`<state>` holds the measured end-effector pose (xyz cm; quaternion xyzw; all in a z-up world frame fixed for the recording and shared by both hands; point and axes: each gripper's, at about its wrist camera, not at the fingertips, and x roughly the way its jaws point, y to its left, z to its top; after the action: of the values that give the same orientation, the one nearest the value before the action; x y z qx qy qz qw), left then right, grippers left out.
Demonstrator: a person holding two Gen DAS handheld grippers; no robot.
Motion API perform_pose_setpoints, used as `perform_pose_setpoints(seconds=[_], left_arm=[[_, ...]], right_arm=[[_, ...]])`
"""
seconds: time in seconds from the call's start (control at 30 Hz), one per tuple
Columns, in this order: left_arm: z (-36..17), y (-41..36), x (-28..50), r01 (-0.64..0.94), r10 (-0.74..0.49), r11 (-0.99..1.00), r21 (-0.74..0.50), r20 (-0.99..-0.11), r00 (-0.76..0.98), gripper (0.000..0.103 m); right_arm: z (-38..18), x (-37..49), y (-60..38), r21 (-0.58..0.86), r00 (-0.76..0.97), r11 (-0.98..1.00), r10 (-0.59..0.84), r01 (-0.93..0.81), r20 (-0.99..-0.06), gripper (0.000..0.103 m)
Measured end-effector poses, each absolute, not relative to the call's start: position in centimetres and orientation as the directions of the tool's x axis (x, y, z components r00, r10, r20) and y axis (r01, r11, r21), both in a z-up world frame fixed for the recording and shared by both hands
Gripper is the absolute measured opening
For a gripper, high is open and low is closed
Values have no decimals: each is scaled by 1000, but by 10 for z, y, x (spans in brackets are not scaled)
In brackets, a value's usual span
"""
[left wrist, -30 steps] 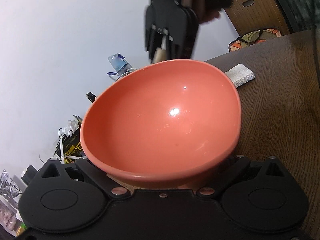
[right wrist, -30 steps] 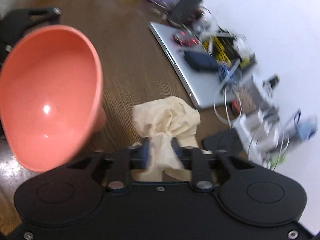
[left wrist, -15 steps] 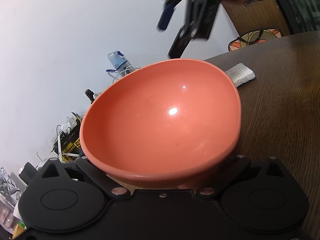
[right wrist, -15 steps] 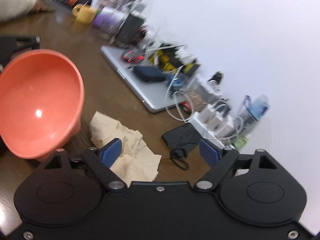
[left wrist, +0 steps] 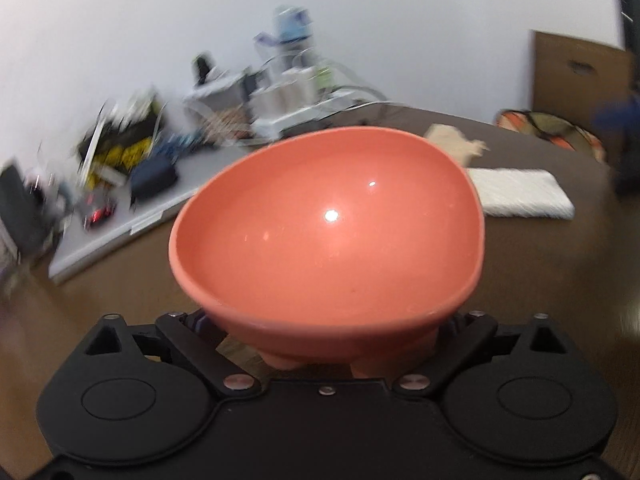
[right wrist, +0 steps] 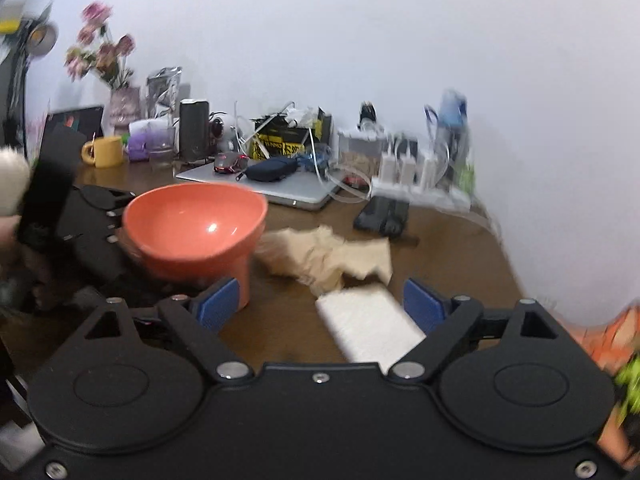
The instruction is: Clean bowl
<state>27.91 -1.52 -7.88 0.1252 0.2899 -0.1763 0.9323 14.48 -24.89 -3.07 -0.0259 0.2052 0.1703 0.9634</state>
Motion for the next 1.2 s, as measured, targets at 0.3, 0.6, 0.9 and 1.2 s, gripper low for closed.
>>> perform_pose_setpoints(seconds=[0.3,0.6,0.9,1.2], left_arm=[[-75,-30,298,156,-87,986,61,-610,788,90],[-59,-31,265,85,-38,995,53,-582,812,103],[-27,-18,175,71,-59,997,0,-544,837,103],[-18,-20,50,93,-75,996,13,-487,870,103]], right_arm=[[-48,169,-233,109,875,978,207,-177,-438,96],[-50,181,-218,116,876,984,171,-132,-452,97],[-36,141,-207,83,849,986,168,-147,-501,99],[-17,28,-197,88,865,991,130,-99,-485,101]])
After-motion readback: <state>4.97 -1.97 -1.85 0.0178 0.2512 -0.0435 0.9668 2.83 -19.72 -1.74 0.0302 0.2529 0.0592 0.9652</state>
